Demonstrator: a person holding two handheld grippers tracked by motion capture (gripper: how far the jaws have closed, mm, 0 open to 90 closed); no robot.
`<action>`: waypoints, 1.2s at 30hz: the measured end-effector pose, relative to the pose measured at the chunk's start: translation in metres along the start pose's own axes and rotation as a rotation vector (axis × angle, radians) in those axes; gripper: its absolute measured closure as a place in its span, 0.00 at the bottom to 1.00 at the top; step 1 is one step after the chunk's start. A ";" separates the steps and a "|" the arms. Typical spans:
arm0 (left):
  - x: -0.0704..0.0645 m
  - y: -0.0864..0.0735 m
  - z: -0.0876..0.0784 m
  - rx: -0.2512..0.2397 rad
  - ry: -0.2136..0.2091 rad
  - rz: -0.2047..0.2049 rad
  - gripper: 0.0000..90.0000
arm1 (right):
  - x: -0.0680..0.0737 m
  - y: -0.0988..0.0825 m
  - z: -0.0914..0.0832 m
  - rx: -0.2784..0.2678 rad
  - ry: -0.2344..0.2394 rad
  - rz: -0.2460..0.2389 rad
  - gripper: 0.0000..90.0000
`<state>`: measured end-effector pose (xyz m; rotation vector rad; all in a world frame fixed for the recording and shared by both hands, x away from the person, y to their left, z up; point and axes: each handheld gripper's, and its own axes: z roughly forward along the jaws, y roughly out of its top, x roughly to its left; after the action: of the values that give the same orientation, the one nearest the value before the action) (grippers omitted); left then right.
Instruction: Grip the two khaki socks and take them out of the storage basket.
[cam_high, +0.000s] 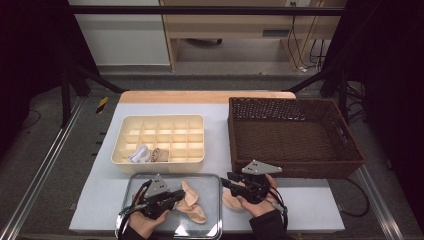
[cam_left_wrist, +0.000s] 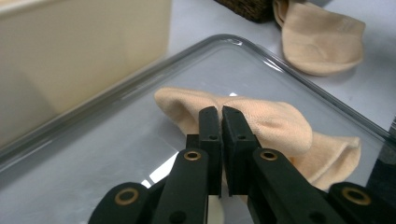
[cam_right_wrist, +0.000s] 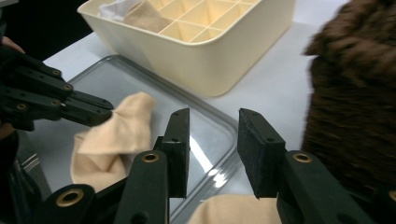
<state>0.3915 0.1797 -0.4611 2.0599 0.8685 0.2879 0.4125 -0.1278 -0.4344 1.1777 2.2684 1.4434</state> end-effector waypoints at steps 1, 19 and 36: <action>0.002 0.000 -0.001 -0.002 0.002 -0.006 0.96 | -0.002 0.000 -0.001 0.001 -0.008 0.005 0.73; -0.021 -0.004 0.019 0.033 -0.035 0.036 0.95 | 0.023 -0.016 0.037 0.093 0.064 -0.027 0.76; -0.007 -0.005 0.003 -0.046 -0.052 -0.045 0.69 | 0.040 -0.034 0.059 0.191 0.071 -0.124 0.90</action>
<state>0.3849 0.1749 -0.4663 1.9945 0.8674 0.2268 0.4009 -0.0665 -0.4832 1.0284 2.5266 1.2665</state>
